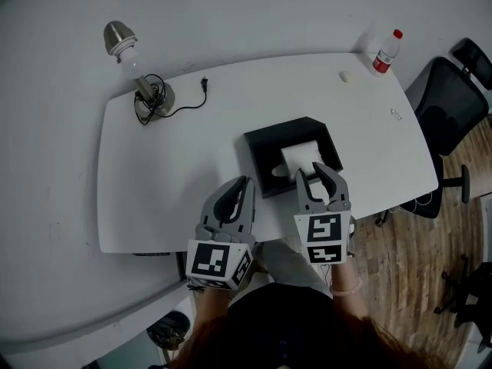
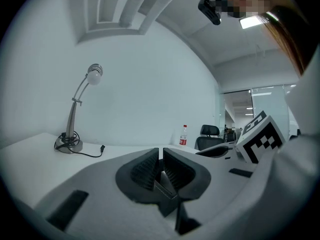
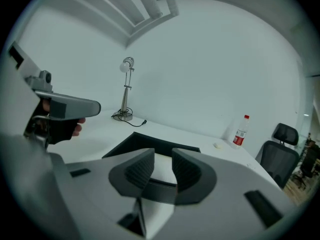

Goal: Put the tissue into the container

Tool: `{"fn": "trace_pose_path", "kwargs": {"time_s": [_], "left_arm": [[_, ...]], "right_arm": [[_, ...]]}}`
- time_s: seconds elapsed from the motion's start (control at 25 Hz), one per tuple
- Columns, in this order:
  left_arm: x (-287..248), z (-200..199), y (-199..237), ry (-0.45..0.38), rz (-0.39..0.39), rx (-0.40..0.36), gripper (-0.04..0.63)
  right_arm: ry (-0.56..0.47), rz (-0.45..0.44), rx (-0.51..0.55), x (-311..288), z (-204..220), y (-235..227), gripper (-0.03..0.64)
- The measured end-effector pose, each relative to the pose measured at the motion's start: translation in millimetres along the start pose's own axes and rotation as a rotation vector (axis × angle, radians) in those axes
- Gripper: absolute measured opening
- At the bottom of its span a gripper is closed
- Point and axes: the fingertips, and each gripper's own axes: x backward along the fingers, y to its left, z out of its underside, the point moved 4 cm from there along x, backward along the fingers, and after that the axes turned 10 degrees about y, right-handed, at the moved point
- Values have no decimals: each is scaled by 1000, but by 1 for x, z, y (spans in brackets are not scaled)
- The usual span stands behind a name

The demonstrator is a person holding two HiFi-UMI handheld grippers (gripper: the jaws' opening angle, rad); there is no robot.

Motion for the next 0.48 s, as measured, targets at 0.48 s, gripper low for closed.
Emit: {"fn": "trace_pose_path", "kwargs": {"time_s": [0.48], "left_arm": [[48,-1,-20,-44,-17,-31,44]], "right_arm": [[-114,35,30,55,-6,17,60]]}}
